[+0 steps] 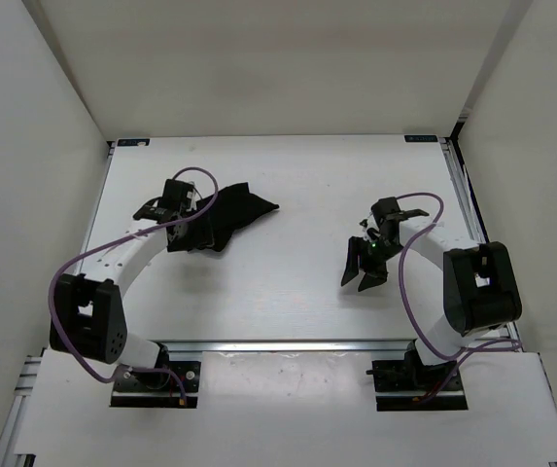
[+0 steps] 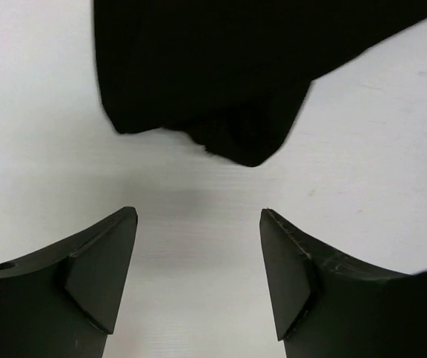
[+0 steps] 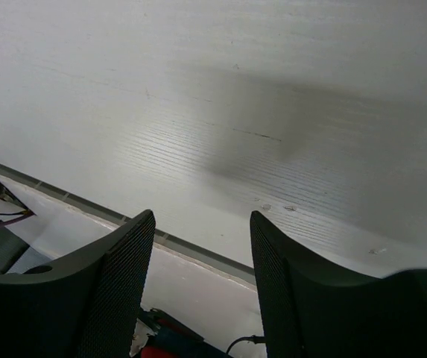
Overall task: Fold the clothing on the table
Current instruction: Flatten the skirt out
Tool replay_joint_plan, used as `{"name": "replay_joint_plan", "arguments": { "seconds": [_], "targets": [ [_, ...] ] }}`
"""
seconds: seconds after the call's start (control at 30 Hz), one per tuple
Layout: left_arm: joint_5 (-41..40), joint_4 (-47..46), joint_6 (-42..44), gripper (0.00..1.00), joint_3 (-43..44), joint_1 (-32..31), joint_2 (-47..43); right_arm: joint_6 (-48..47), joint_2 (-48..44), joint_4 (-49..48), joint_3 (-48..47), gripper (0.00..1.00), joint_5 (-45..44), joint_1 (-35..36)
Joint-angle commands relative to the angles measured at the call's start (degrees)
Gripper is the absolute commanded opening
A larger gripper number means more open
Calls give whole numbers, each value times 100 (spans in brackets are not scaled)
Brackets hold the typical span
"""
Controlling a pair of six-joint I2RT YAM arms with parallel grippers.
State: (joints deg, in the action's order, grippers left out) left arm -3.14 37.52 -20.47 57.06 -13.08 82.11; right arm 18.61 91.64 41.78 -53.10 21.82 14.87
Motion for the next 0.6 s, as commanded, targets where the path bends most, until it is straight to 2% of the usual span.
{"name": "replay_joint_plan", "arguments": {
  "seconds": [0.0,0.17,0.33,0.47,0.57],
  "targets": [
    [-82,-306,306,78,402,-239,-230,-121,117,-21,-175,60,85,42],
    [-212,-622,639,84,1086,-274,602,-138,83,-3,-218,60,68,16],
    [-583,-1097,1053,82,1255,-476,1174,-121,-40,41,-130,59,-2,-45],
    [-565,-1255,1168,67,1395,-520,1720,-156,-146,129,-86,59,-2,-143],
    [-513,-1247,1089,43,1483,-546,1923,-191,-251,182,-51,60,-29,-213]
  ]
}}
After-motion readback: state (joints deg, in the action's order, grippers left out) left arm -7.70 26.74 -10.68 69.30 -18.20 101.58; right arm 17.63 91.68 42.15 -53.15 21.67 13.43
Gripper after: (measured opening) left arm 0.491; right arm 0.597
